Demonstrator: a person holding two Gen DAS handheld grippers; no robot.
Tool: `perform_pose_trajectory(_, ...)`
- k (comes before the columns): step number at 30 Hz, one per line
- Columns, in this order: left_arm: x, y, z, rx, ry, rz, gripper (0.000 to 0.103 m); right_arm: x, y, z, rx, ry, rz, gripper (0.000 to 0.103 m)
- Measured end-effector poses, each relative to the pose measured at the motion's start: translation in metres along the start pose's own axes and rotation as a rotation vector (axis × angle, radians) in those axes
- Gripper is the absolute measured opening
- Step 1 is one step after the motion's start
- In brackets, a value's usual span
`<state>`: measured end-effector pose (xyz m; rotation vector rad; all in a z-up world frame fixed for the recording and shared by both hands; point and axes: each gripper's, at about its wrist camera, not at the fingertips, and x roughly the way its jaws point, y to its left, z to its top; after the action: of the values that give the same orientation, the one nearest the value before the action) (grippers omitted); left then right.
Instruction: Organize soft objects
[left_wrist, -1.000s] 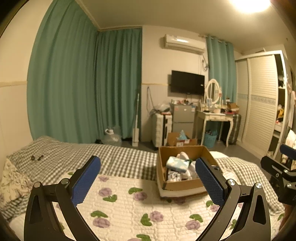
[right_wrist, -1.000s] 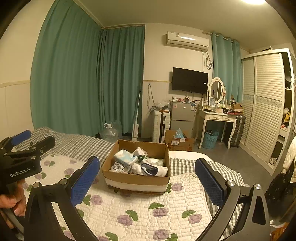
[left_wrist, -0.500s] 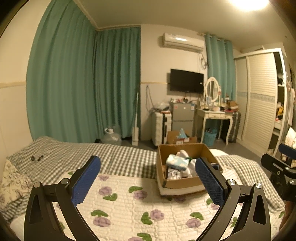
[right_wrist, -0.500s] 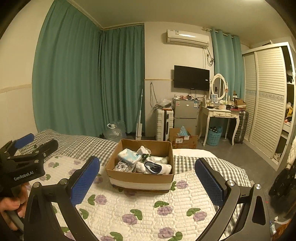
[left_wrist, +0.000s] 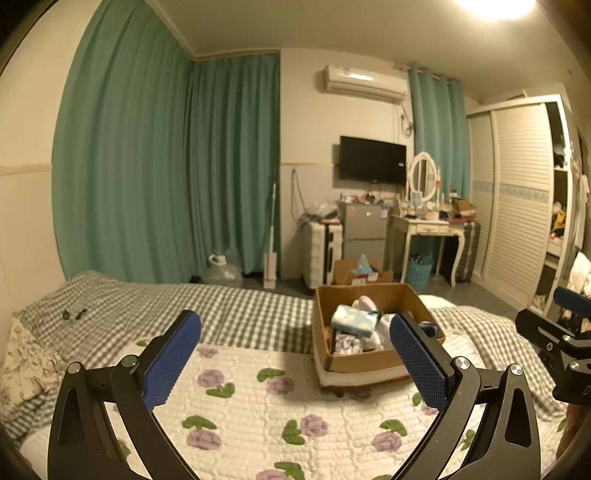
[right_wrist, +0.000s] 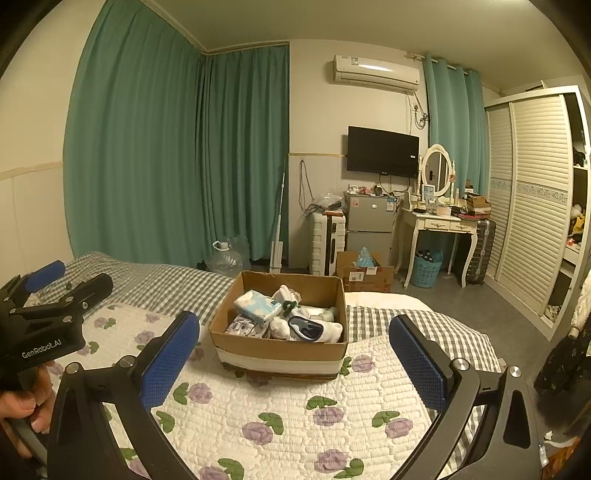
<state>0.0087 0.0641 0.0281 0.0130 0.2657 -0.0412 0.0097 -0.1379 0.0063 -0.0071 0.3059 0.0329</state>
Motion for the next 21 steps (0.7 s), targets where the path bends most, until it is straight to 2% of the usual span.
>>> perform_pose_trajectory(9,0.0034,0.0017,-0.0022,-0.008,0.018,-0.019,0.103,0.0021,-0.0034,-0.0024,0.007,0.010,-0.005,0.103)
perform_pose_trajectory(14,0.0031,0.0008,-0.0026,0.003,0.020,0.009,0.103,0.0011,-0.0038,-0.0016,0.006,0.009,-0.009,0.103)
perform_pose_trajectory(21,0.0017,0.0004,-0.0044,0.005,0.024,0.010,0.103,0.0008,-0.0047,-0.0011,0.003,0.015,-0.040,0.103)
